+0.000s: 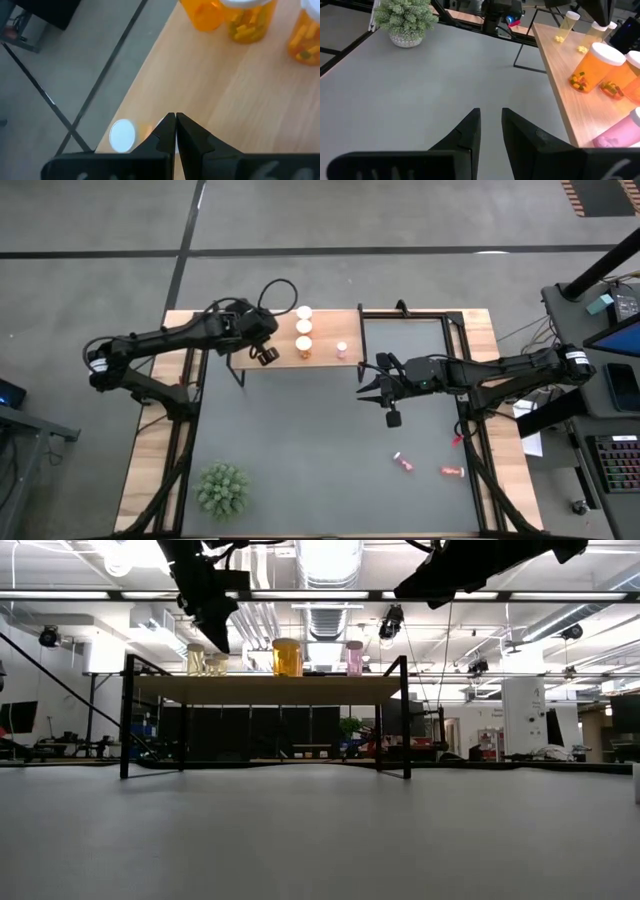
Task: Pick and place medicine bottles onto shelf by color
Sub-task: Put the yellow pill bottle on the shelf aligned with the yellow pill bottle
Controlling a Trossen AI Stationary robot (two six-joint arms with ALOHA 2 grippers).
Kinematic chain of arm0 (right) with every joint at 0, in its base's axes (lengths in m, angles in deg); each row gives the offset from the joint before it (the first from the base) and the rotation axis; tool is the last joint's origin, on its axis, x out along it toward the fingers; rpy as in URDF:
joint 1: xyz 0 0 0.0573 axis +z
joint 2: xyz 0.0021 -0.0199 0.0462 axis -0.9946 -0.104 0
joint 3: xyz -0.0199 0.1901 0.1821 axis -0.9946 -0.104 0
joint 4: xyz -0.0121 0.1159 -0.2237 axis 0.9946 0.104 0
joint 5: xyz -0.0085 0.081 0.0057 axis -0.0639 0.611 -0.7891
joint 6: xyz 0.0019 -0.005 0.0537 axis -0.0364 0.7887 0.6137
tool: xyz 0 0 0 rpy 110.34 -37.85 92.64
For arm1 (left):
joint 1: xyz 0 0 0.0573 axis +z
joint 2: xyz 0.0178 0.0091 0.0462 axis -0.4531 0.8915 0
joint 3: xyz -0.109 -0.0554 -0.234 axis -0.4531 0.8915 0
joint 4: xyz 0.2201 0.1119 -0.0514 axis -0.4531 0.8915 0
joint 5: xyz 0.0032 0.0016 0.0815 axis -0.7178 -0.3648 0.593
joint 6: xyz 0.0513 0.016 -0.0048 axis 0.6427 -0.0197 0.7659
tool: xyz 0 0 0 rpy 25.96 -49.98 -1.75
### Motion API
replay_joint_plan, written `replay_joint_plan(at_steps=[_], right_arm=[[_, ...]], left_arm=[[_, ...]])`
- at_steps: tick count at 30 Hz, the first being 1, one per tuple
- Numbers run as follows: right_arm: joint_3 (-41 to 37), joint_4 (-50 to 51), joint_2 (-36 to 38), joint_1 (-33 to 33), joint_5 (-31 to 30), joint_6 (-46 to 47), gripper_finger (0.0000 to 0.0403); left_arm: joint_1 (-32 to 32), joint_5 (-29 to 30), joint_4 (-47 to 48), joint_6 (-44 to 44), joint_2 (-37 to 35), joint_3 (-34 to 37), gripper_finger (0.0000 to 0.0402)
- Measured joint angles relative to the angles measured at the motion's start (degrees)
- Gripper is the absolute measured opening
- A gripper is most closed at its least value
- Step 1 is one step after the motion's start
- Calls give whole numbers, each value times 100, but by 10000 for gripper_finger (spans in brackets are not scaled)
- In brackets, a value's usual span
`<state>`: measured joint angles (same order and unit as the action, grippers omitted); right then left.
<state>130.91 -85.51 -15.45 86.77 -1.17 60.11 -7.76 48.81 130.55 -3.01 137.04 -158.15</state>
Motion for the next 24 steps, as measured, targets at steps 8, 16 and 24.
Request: replay_joint_plan(at_steps=[8, 16, 24], right_arm=[[-11, 2, 0, 0, 0, -24, 68], [-11, 2, 0, 0, 0, -39, 68], [-13, 2, 0, 0, 0, -39, 68]], left_arm=[[0, 57, 320, -157, -67, -11, 0], [0, 133, 572, -332, -159, -26, 0], [0, 164, 662, -437, -171, -31, 0]])
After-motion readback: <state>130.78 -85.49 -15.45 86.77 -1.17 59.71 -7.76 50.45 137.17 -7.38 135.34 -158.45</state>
